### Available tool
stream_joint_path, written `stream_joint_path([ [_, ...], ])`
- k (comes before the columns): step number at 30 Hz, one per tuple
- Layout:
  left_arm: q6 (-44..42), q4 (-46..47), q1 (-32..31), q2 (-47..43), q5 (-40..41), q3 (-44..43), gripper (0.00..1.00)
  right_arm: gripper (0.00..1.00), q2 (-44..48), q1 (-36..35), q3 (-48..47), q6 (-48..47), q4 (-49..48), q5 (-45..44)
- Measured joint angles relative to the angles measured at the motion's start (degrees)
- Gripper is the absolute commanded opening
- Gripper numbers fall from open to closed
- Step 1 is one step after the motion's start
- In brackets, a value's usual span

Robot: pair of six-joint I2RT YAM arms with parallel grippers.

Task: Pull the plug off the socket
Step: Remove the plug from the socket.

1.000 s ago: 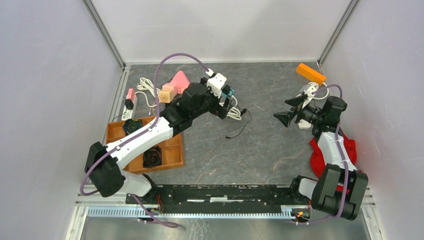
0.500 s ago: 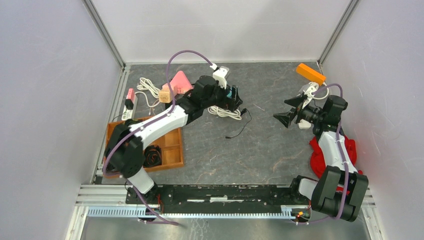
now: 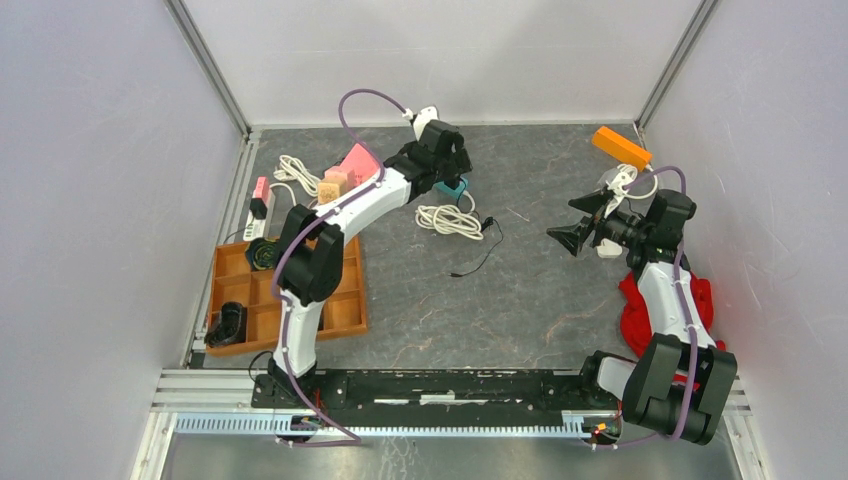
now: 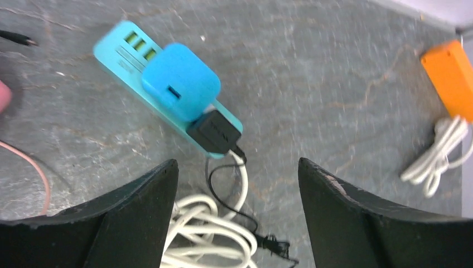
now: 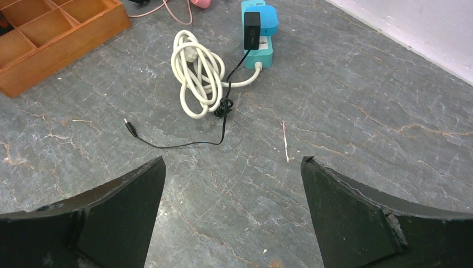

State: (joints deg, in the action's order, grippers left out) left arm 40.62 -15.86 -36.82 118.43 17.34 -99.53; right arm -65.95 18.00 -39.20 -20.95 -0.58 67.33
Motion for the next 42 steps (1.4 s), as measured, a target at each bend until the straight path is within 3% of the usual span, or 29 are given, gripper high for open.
stream_joint_path([
  [4, 2.7, -5.9, 0.1, 3.7, 5.4, -8.3, 0.8, 0.98, 0.0, -0.2, 0.0, -0.4, 0.3, 0.0],
  [13, 6.3, -12.0, 0.7, 8.8, 8.1, -16.3, 0.8, 0.98, 0.0, -0.4, 0.0, -1.9, 1.0, 0.0],
  [31, 11.2, -13.7, 1.5, 16.1, 3.3, -18.8, 0.79, 0.98, -0.4, -1.4, -1.2, -6.2, 5.6, -0.5],
  [42, 6.1, -8.8, 2.3, 15.5, 1.9, -16.2, 0.91, 0.98, -0.4, -1.5, -1.2, -7.1, 6.1, -0.5],
])
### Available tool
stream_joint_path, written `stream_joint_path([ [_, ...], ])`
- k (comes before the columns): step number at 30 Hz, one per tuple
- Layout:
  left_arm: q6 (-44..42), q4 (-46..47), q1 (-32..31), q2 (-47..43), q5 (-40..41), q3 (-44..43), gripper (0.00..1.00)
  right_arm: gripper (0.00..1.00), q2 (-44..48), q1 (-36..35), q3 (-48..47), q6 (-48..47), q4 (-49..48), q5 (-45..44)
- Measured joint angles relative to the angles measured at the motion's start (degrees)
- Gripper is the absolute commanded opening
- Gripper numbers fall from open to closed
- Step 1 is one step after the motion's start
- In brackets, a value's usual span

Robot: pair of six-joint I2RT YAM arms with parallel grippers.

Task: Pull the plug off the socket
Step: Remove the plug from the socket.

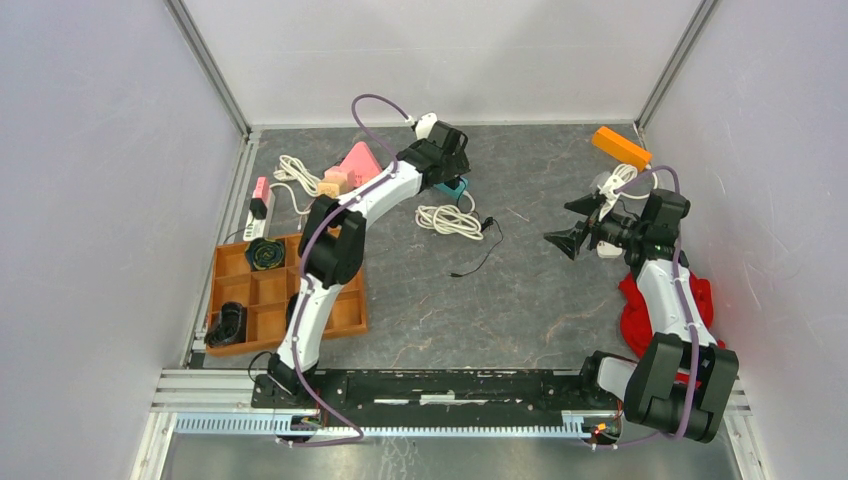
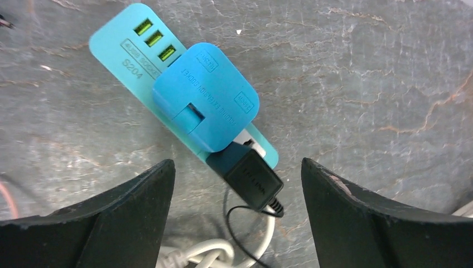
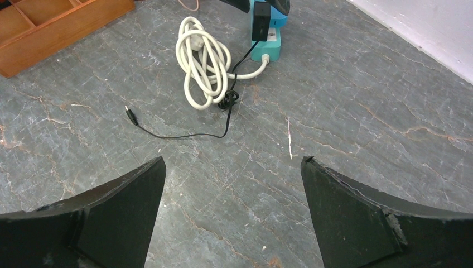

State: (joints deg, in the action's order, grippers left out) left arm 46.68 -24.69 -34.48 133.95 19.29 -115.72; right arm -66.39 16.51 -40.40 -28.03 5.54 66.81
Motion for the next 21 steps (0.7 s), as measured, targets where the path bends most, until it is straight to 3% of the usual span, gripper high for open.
stream_joint_path([
  [5, -8.5, 2.1, 0.0, -7.3, -1.0, 7.1, 0.99, 0.98, -0.5, -1.2, 0.0, -0.4, 0.0, -0.7],
  [13, -24.2, 6.0, 0.0, -30.8, -11.7, 20.2, 1.0, 0.98, -2.8, -11.3, -2.8, -4.5, 2.7, -9.2],
  [17, -30.8, 9.7, 0.0, -43.3, -15.0, 29.6, 1.0, 0.98, -6.5, -15.3, -9.7, -4.9, 3.5, -11.9],
  [21, -34.7, 15.0, 0.0, -52.0, -14.3, 41.5, 1.0, 0.98, -15.2, -18.9, -23.8, -4.9, 7.0, -16.6],
])
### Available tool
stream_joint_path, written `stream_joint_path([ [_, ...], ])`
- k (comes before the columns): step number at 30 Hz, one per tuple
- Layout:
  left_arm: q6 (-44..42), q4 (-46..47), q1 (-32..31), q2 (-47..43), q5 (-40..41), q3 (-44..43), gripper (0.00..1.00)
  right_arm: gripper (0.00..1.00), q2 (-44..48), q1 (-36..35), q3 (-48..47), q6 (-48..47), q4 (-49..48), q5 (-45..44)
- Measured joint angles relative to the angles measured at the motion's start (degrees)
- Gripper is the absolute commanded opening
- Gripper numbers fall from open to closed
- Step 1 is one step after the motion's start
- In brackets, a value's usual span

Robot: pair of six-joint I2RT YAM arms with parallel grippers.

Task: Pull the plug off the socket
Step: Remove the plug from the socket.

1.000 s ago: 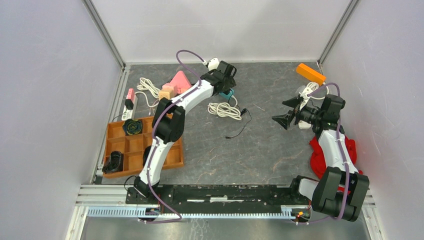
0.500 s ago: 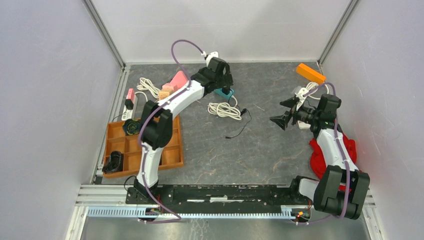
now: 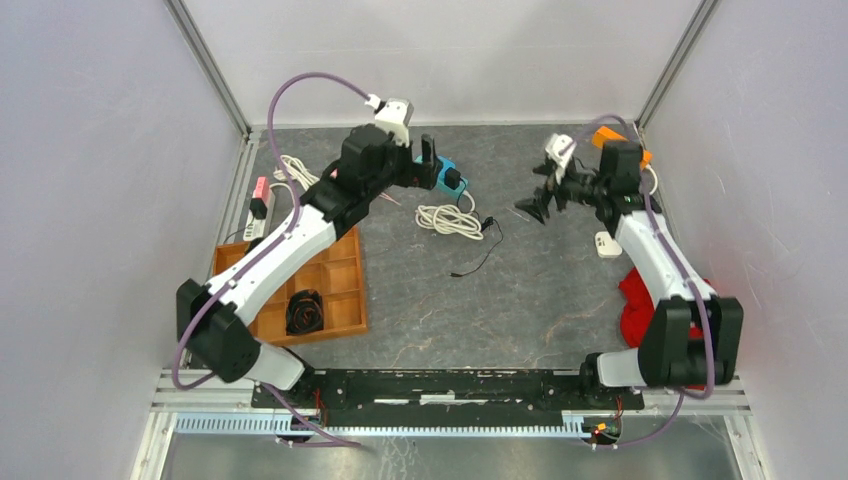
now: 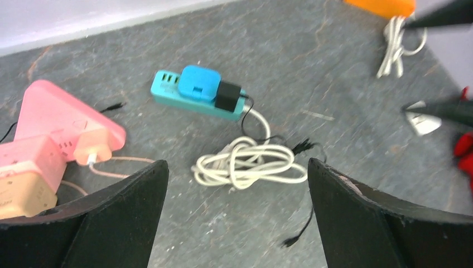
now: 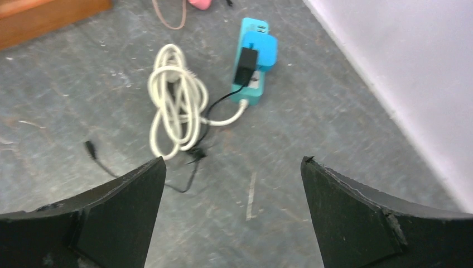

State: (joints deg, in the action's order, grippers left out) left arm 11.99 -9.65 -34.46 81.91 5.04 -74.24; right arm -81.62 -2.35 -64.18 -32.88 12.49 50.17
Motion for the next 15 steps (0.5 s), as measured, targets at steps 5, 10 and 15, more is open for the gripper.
stream_joint_path([
  [5, -2.5, 1.4, 0.0, -2.1, 0.9, 6.0, 1.0, 0.98, -10.0, -6.4, -16.0, 0.2, 4.7, -7.7],
  [10, -3.9, 2.3, 0.0, -4.9, 1.9, 7.8, 1.0, 0.98, -20.4, -12.7, -30.9, 0.2, 10.7, -15.0],
  [15, -4.0, 4.7, 0.0, -8.6, 3.0, 8.1, 1.0, 0.98, -30.1, -17.8, -43.0, 0.3, 15.3, -21.5],
])
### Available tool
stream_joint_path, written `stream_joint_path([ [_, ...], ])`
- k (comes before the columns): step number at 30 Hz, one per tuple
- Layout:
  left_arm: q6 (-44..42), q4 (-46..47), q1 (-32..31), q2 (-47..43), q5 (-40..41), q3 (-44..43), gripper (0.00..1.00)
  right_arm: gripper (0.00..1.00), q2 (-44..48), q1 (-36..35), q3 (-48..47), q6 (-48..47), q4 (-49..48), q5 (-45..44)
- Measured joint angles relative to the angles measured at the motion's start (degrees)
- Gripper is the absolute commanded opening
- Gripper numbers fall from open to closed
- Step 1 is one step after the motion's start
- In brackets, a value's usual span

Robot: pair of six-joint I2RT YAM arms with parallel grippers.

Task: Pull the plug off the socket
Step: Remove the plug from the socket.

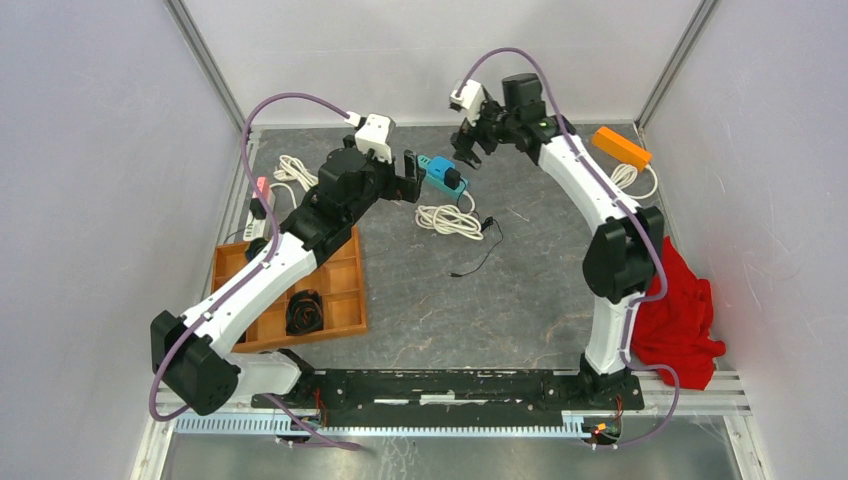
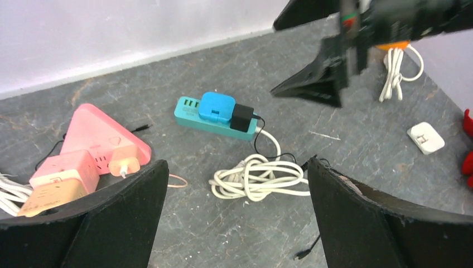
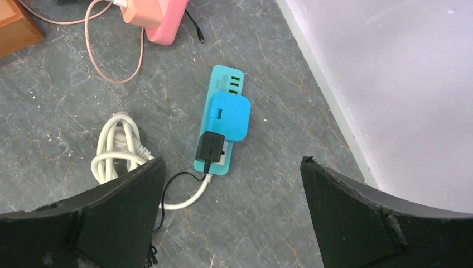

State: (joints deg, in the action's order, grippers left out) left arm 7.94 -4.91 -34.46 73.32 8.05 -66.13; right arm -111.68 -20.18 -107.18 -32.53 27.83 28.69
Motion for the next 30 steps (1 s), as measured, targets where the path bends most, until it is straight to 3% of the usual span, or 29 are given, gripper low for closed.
stream_joint_path([
  [10, -1.6, 2.5, 0.0, -2.3, 2.4, 2.4, 1.0, 0.92, -10.9, -3.9, -7.1, 4.2, 1.0, -7.2],
  [19, -2.1, 3.4, 0.0, -2.3, 2.3, 2.5, 1.0, 0.74, -17.5, -3.7, -9.2, 6.4, 1.0, -8.5],
  [30, -2.1, 3.5, 0.0, -2.3, 2.3, 2.6, 1.0, 0.62, -21.1, -3.7, -10.2, 6.7, 1.2, -9.4],
])
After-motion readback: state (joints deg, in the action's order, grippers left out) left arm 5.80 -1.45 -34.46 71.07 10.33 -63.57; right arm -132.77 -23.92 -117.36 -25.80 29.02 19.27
